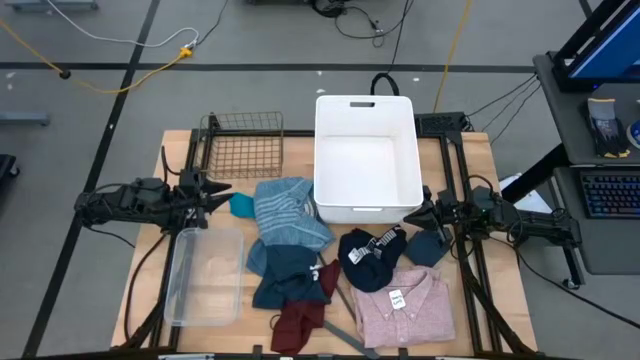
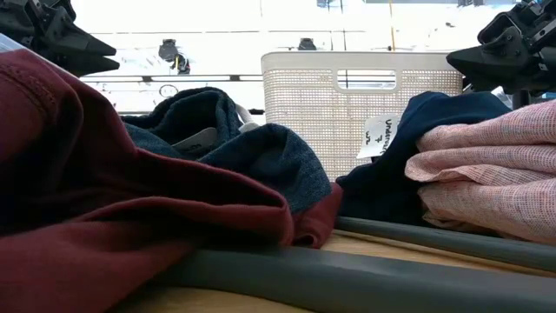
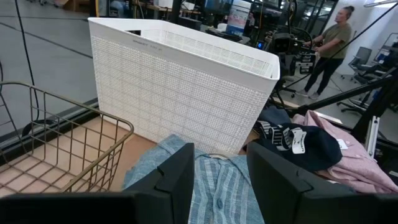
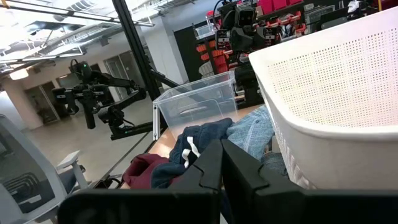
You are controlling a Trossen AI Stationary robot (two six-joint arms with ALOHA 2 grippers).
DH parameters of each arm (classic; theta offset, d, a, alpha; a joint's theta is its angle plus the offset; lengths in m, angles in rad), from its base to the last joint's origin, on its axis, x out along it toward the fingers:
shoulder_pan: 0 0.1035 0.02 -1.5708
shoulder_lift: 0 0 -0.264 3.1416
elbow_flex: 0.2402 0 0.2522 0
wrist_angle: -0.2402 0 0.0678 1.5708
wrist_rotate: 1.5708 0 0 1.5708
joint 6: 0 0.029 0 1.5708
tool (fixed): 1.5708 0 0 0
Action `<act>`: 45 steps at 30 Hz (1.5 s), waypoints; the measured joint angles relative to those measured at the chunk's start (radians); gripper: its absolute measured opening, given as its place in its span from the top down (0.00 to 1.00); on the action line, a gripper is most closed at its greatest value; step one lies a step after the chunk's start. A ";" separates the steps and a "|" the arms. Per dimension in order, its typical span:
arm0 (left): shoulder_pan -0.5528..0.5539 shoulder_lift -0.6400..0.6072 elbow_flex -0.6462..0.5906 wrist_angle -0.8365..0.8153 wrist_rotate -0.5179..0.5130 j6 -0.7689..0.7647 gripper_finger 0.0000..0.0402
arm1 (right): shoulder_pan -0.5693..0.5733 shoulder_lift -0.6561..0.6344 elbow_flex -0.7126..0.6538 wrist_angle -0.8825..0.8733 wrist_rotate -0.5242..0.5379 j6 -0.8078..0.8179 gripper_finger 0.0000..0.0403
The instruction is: Pick & Place Cloths
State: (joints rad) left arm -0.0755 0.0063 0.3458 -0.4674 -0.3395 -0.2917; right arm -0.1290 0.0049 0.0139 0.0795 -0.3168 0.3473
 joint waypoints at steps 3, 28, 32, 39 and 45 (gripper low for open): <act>0.000 0.000 0.000 0.000 0.000 0.000 0.63 | 0.000 0.000 0.000 0.000 0.000 0.000 0.99; 0.000 0.000 0.000 0.000 0.000 0.000 0.63 | -0.001 0.000 0.000 0.023 0.032 0.109 0.99; 0.000 0.000 0.000 0.000 0.000 0.000 0.63 | 0.000 0.000 0.000 0.023 0.028 0.142 0.99; 0.000 0.000 0.000 0.000 -0.001 0.005 0.63 | 0.000 0.000 0.000 0.024 0.028 0.185 0.99; 0.000 0.000 0.000 0.001 -0.003 0.107 0.63 | 0.000 0.000 0.000 0.024 0.027 0.242 0.99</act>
State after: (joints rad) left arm -0.0753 0.0063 0.3458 -0.4667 -0.3420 -0.1848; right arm -0.1291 0.0048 0.0135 0.1032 -0.2893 0.5897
